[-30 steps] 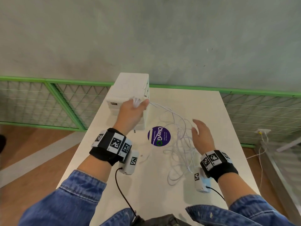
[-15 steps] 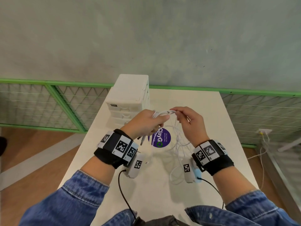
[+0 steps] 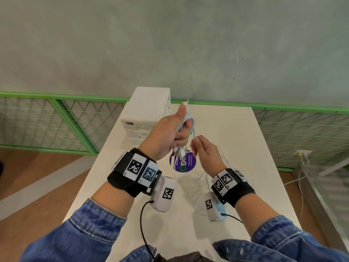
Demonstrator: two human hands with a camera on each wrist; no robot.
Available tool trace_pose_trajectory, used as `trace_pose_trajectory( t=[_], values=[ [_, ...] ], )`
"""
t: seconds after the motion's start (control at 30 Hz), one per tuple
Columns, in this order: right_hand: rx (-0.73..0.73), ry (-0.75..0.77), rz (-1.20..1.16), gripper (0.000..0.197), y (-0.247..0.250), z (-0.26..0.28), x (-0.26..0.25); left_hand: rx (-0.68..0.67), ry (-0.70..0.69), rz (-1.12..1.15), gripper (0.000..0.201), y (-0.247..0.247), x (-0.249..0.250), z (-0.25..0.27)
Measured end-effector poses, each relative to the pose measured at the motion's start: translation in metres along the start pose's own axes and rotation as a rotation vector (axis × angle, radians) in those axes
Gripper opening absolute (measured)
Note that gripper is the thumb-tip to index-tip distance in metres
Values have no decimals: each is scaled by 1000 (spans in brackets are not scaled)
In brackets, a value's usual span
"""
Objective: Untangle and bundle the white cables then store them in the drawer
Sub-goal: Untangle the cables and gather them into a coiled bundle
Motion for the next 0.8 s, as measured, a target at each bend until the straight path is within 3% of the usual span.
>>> trace_pose_trajectory(
  t=[0.2,0.3,0.43,0.5,0.6,0.7,0.8],
  values=[
    [-93,-142,-84,30,-23,23,21,161,-144,430,37,22,12,-12],
    [-157,-216,-161,29,-34,28,22,258,-200,533,31,38,11,-14],
    [-224,-248,-188,24,-39,31,21,475,-297,523,28,67,8,-9],
    [-288,-244,-105,10,-43,32,18,608,-319,474,26,80,2,-4],
    [-413,-221,92,16,-55,36,12,759,-334,382,30,88,-5,7],
    [-500,-196,215,13,-65,42,10,873,-331,327,37,92,-10,18],
    [-585,-173,154,20,-71,48,6,902,-304,98,31,92,-11,22]
  ],
)
Point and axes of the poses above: each hand's wrist, its own z-axis away from the middle knuckle, its own y-axis out of the back of the hand, x = y × z, the point moved 8 cm from there along -z, towards the middle knuckle, and after that the axes turned 5 degrees about -z, right-handed, at the moved point
